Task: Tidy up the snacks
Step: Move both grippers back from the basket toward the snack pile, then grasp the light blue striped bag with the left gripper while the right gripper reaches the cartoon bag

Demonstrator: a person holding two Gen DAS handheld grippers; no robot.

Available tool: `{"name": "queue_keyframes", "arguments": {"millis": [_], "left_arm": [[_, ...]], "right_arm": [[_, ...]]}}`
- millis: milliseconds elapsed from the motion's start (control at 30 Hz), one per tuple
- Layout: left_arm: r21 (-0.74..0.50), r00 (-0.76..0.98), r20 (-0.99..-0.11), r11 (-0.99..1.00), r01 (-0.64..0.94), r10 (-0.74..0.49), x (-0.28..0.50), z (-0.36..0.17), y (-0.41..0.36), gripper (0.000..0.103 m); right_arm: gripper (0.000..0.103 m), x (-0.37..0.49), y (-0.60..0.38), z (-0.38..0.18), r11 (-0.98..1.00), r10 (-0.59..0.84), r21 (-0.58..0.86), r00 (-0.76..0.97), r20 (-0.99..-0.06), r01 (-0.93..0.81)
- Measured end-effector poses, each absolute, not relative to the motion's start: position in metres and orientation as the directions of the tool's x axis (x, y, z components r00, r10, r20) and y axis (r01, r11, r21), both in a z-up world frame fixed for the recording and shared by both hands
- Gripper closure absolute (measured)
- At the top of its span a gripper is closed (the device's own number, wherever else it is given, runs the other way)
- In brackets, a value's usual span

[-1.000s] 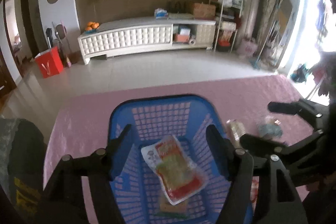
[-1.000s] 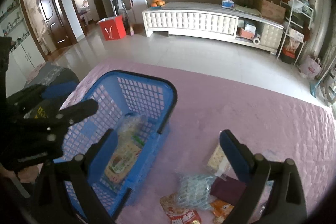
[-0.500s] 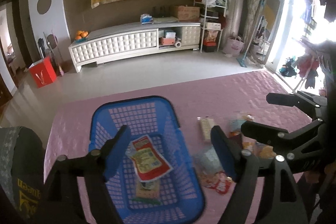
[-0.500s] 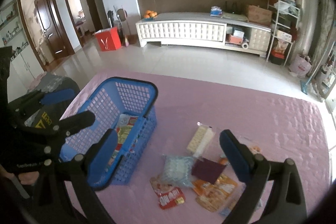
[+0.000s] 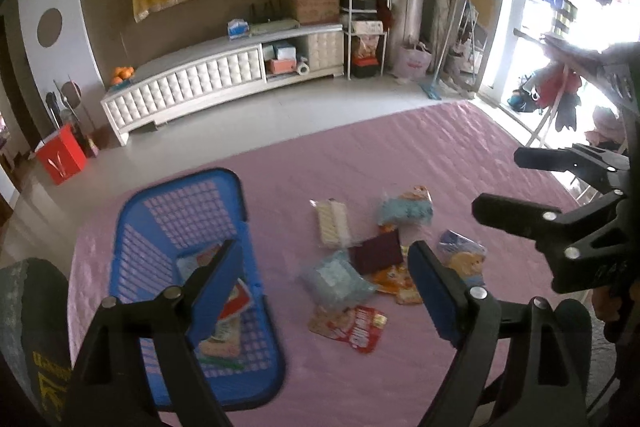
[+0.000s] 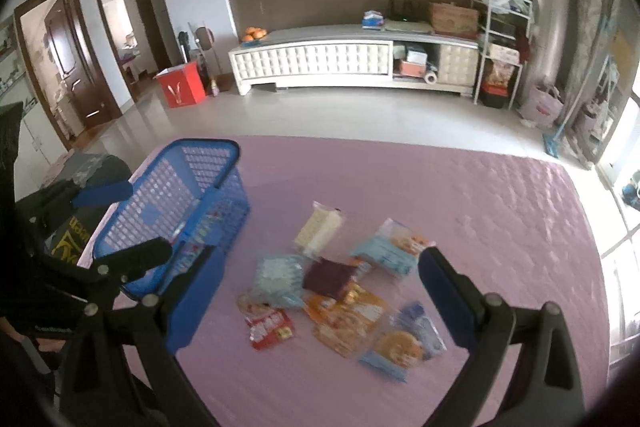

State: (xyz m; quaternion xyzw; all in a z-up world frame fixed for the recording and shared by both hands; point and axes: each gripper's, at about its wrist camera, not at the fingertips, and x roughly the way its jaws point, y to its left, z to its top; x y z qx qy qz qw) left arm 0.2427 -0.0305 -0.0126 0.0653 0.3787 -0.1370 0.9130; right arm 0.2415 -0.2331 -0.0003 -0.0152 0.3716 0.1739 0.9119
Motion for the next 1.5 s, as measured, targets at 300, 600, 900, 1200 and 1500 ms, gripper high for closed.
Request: {"name": "queue_keyframes", "arguments": {"millis": [300,600,900,1200,1500], "left_arm": [[-0.030,0.619,-0.759,0.961,0.276,-0.201,0.251,-0.045,-0.061,0.020],[0.010,0.574,-0.805,0.965,0.262,-0.148,0.266,-0.084,-0.086,0.036],[0.032,0.512,-0.854,0.973,0.227,-0.092,0.292,-0.125,-0.099,0.041],[0.009,0.447,-0.892,0.987,0.161,-0.065,0.322,-0.162,-0.088,0.041],[0.022,0.408,-0.912,0.992,0.127,-0.032,0.348,-0.188,-0.077,0.041]], "right_arm": [[0.004,0.242,-0.265,-0.029,0.961,0.250,0.104,0.648,-0.719,-0.256],[0.004,0.251,-0.281,-0.070,0.969,0.218,0.095,0.613,-0.759,-0.227],[0.022,0.266,-0.281,-0.101,0.957,0.248,0.105,0.569,-0.784,-0.272],[0.023,0.288,-0.277,-0.123,0.954,0.262,0.135,0.525,-0.810,-0.268],[0.023,0.302,-0.277,-0.137,0.959,0.254,0.146,0.506,-0.824,-0.243]]}}
